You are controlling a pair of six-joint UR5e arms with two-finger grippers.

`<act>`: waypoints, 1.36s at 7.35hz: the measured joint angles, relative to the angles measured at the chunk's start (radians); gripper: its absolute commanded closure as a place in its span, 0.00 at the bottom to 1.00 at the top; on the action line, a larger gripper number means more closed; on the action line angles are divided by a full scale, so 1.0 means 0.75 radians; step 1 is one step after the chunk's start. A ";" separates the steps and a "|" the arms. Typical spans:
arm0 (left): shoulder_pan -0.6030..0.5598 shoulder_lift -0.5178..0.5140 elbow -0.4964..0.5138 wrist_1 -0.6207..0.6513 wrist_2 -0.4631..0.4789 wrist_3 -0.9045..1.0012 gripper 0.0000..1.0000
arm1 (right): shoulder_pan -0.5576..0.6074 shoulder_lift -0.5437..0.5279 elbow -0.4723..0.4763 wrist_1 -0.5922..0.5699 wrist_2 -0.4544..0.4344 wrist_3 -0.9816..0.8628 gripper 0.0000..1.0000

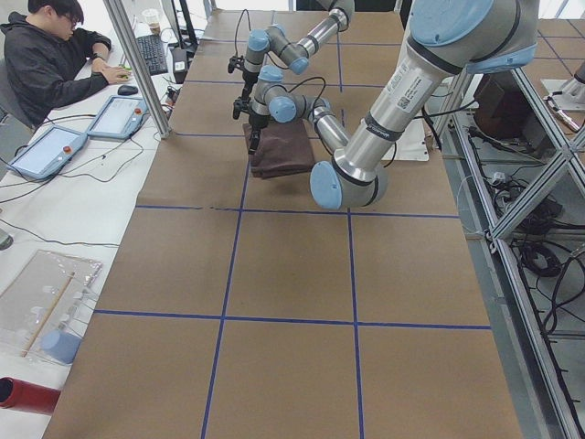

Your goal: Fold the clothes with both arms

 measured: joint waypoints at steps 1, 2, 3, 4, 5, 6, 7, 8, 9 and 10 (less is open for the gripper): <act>0.029 0.004 0.012 -0.021 -0.002 -0.029 0.00 | -0.001 -0.001 0.000 0.000 0.000 0.000 0.00; 0.046 0.007 0.039 -0.047 0.000 -0.049 0.00 | -0.001 -0.003 0.000 0.000 0.000 -0.001 0.00; 0.053 0.010 0.074 -0.072 0.002 -0.055 0.00 | -0.001 -0.004 -0.001 0.000 0.000 -0.002 0.00; 0.055 0.015 0.099 -0.085 0.006 -0.054 0.00 | -0.002 -0.004 -0.001 0.000 0.000 -0.002 0.00; 0.055 0.021 0.114 -0.091 0.020 -0.050 0.00 | -0.002 -0.005 -0.001 0.000 0.000 -0.002 0.00; 0.051 0.025 0.130 -0.093 0.044 -0.041 0.00 | -0.003 -0.005 -0.001 0.000 0.000 -0.002 0.00; 0.038 0.026 0.147 -0.094 0.059 -0.028 0.00 | -0.003 -0.005 -0.001 0.000 0.000 -0.002 0.00; 0.015 0.026 0.165 -0.095 0.066 -0.006 0.00 | -0.003 -0.004 -0.001 0.000 0.000 -0.002 0.00; -0.011 0.027 0.186 -0.098 0.070 0.015 0.00 | -0.004 -0.003 -0.001 0.000 0.000 -0.001 0.00; -0.031 0.033 0.204 -0.110 0.076 0.034 0.00 | -0.005 -0.003 -0.001 0.000 0.000 0.000 0.00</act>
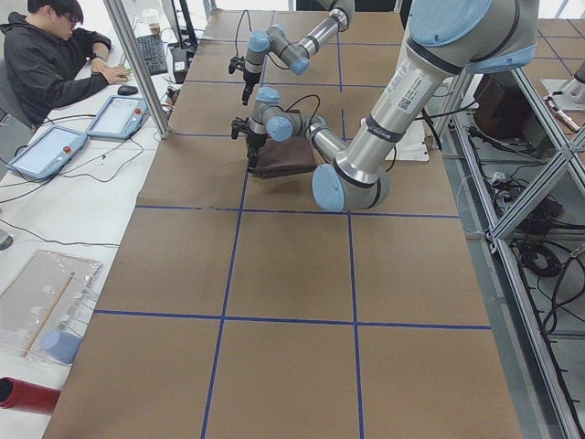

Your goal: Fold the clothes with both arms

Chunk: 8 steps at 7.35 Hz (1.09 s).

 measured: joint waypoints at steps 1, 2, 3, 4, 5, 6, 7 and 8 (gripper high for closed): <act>-0.014 0.014 0.008 -0.034 0.006 0.038 0.00 | 0.000 0.000 0.000 0.000 0.000 0.000 0.00; -0.027 0.027 0.007 -0.072 0.007 0.079 0.00 | -0.001 -0.001 0.000 0.000 0.000 0.000 0.00; -0.036 0.035 -0.013 -0.095 0.004 0.102 0.00 | -0.001 -0.002 0.005 0.000 0.001 -0.002 0.00; -0.039 0.048 -0.070 -0.105 -0.002 0.113 0.00 | 0.000 -0.016 0.036 -0.001 0.006 -0.009 0.00; -0.037 0.073 -0.156 -0.107 -0.027 0.118 0.00 | 0.003 -0.057 0.102 -0.004 0.023 -0.018 0.00; -0.033 0.116 -0.263 -0.105 -0.083 0.119 0.00 | 0.022 -0.113 0.182 -0.009 0.069 -0.038 0.00; -0.032 0.178 -0.388 -0.100 -0.140 0.122 0.00 | 0.065 -0.176 0.259 -0.016 0.136 -0.098 0.00; -0.033 0.258 -0.512 -0.092 -0.174 0.161 0.00 | 0.119 -0.253 0.329 -0.021 0.205 -0.205 0.00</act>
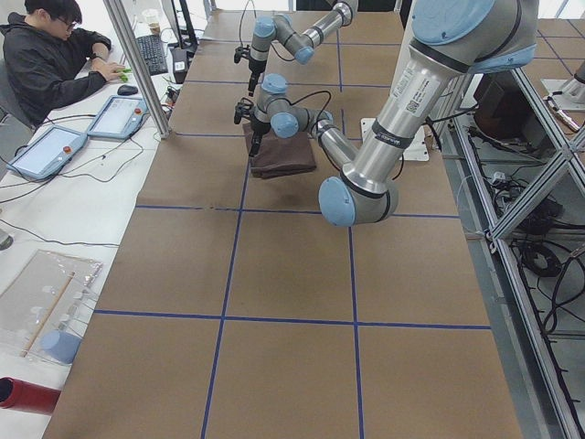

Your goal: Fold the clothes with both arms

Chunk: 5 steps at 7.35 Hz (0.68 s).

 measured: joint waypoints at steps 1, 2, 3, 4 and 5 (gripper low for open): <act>-0.006 0.104 -0.132 0.019 -0.024 0.096 0.00 | 0.074 -0.110 0.076 -0.002 0.080 -0.146 0.00; -0.032 0.210 -0.255 0.055 -0.039 0.218 0.00 | 0.175 -0.252 0.153 -0.003 0.166 -0.335 0.00; -0.089 0.306 -0.338 0.082 -0.046 0.352 0.00 | 0.300 -0.397 0.205 -0.003 0.245 -0.567 0.00; -0.173 0.402 -0.388 0.092 -0.056 0.516 0.00 | 0.453 -0.534 0.228 -0.004 0.322 -0.842 0.00; -0.268 0.487 -0.409 0.092 -0.082 0.686 0.00 | 0.591 -0.639 0.225 -0.005 0.377 -1.082 0.00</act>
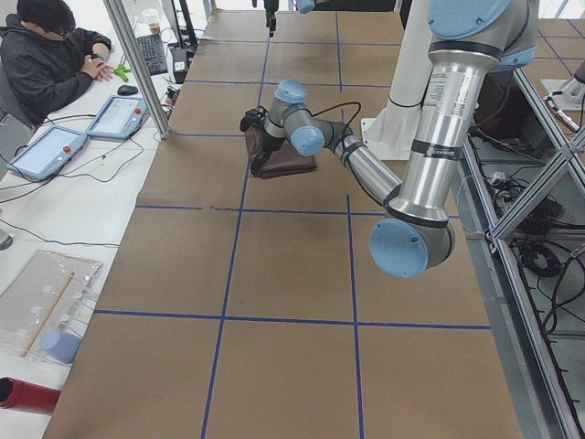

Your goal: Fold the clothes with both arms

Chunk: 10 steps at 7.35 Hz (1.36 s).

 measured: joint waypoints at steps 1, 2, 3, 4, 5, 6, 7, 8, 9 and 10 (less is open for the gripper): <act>-0.107 0.078 -0.004 -0.006 -0.048 0.178 0.00 | 0.099 -0.090 -0.016 0.004 0.027 -0.184 0.00; -0.202 0.143 0.002 -0.007 -0.106 0.305 0.00 | 0.155 -0.171 -0.031 0.011 0.034 -0.286 0.00; -0.261 0.193 0.022 -0.002 -0.159 0.320 0.00 | 0.202 -0.237 -0.056 0.014 0.036 -0.327 0.00; -0.299 0.221 0.056 0.001 -0.212 0.281 0.00 | 0.244 -0.276 -0.097 0.015 0.043 -0.340 0.00; -0.369 0.242 0.090 0.001 -0.309 0.258 0.00 | 0.277 -0.296 -0.125 0.010 0.070 -0.337 0.00; -0.462 0.274 0.116 0.003 -0.439 0.292 0.00 | 0.311 -0.302 -0.125 -0.034 0.110 -0.329 0.00; -0.552 0.324 0.151 0.005 -0.552 0.406 0.00 | 0.349 -0.303 -0.090 -0.131 0.134 -0.324 0.00; -0.639 0.366 0.203 0.009 -0.614 0.536 0.00 | 0.379 -0.316 -0.039 -0.216 0.141 -0.325 0.00; -0.724 0.396 0.286 0.008 -0.640 0.658 0.00 | 0.398 -0.337 -0.005 -0.255 0.141 -0.329 0.00; -0.802 0.412 0.375 0.005 -0.652 0.777 0.00 | 0.406 -0.354 0.020 -0.270 0.140 -0.332 0.00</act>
